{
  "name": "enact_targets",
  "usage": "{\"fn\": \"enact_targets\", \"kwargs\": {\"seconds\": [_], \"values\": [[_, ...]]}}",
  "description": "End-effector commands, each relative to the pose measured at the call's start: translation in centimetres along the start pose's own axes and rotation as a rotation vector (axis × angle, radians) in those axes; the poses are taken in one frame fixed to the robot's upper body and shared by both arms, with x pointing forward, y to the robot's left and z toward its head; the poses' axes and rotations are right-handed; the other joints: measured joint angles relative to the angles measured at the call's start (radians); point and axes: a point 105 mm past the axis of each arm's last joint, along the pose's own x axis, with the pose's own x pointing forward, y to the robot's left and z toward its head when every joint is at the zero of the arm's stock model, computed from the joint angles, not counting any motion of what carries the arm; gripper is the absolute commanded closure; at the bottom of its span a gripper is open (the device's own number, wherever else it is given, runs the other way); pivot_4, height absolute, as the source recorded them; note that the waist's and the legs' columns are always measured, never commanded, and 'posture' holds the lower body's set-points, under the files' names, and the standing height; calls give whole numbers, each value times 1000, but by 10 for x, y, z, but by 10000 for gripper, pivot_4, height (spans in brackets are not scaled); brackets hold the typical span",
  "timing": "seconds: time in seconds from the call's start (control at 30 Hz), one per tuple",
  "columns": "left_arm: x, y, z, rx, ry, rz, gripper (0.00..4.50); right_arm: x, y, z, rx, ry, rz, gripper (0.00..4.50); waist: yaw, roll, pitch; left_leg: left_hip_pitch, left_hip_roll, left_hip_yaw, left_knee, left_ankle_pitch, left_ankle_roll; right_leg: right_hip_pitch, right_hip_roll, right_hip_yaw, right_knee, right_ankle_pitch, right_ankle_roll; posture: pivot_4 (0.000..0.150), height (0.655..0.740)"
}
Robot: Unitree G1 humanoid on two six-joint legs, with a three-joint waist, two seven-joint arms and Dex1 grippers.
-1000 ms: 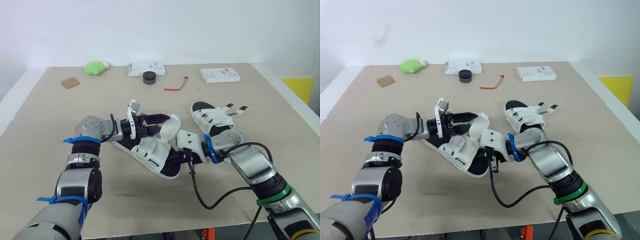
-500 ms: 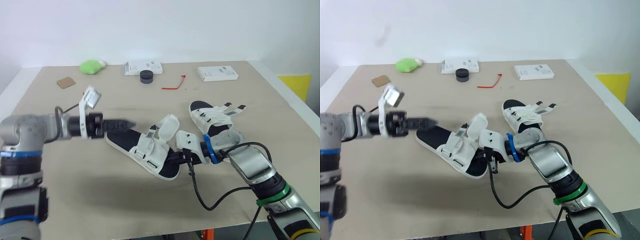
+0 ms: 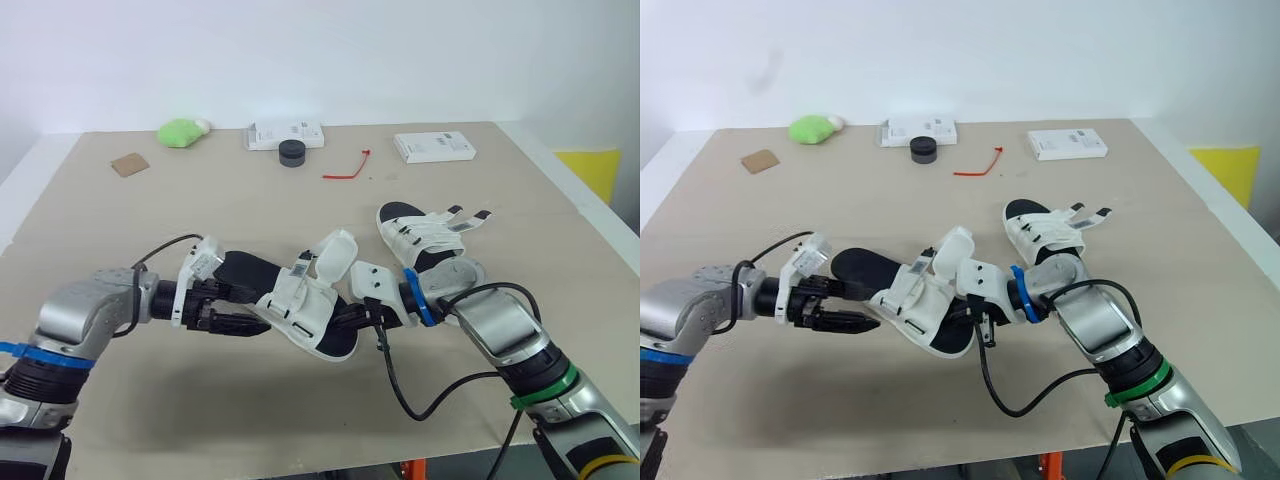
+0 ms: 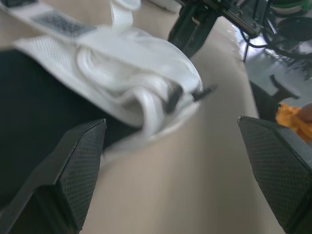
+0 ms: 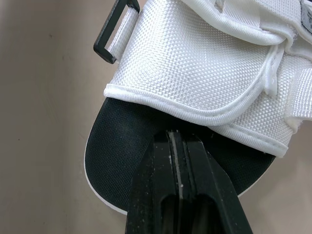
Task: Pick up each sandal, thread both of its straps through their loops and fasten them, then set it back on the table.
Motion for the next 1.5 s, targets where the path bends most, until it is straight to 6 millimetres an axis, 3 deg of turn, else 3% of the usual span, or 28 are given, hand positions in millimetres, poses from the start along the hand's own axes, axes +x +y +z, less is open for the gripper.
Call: {"fn": "enact_targets", "kwargs": {"seconds": [0.03, 0.23, 0.4, 0.53, 0.57, 0.7, 0.87, 1.0, 1.27, 1.5], "values": [[-1, 3, 2, 97, -5, 17, 370, 14, 15, -32, 106, 92, 68, 45000, 0, 0, 0, 0, 0, 0, 0, 0, 0, 0, 0, 0, 0, 0, 0, 1500, 7400], [-3, -6, -10, 122, 48, -38, 370, 13, 14, -33, 110, 94, 63, 45000, 0, 0, 0, 0, 0, 0, 0, 0, 0, 0, 0, 0, 0, 0, 0, 1500, 7400], [-9, -25, 5, 77, 25, -110, 21675, 12, 13, -34, 107, 98, 61, 45000, 0, 0, 0, 0, 0, 0, 0, 0, 0, 0, 0, 0, 0, 0, 0, 1500, 7400], [-7, -35, 12, 49, 5, -137, 42122, 11, 9, -34, 102, 101, 58, 45000, 0, 0, 0, 0, 0, 0, 0, 0, 1, 0, 0, 0, 0, -1, 1, 1500, 7400], [-6, -38, 13, 39, 5, -145, 44018, 11, 8, -34, 102, 100, 58, 45000, 0, 0, 0, 0, 0, 0, 0, -1, 1, 0, 0, 0, 0, -1, 1, 1500, 7400], [-5, -48, 6, 5, 29, -171, 44018, 8, 3, -33, 89, 107, 52, 45000, 0, 0, 1, 0, 0, 0, 0, 0, 1, 0, 0, 0, 0, -1, 1, 1500, 7400], [-5, -69, -20, -39, 115, -226, 44018, 3, 0, -34, 81, 116, 53, 45000, -1, 1, 2, 0, 0, 0, 0, -1, 1, 0, 0, 0, 0, -1, 0, 1500, 7400], [-4, -70, -29, -47, 128, -211, 44018, 1, -3, -34, 74, 122, 53, 45000, 1, 4, 4, 0, 0, 0, 0, -1, 1, 0, -1, 0, 0, -2, -1, 1500, 7400], [-9, -42, -18, -26, 46, -67, 44018, 2, 1, -36, 70, 129, 70, 45000, 5, 4, 4, 0, 0, 0, 4, 0, 2, 1, -1, 0, 1, 0, 1, 1500, 7400], [-21, -47, 4, 22, -11, -56, 44018, 2, 4, -38, 77, 130, 74, 45000, 7, 4, 4, 0, 0, 0, 4, -1, 2, 1, -1, 0, 1, 0, 1, 1500, 7400]]}}
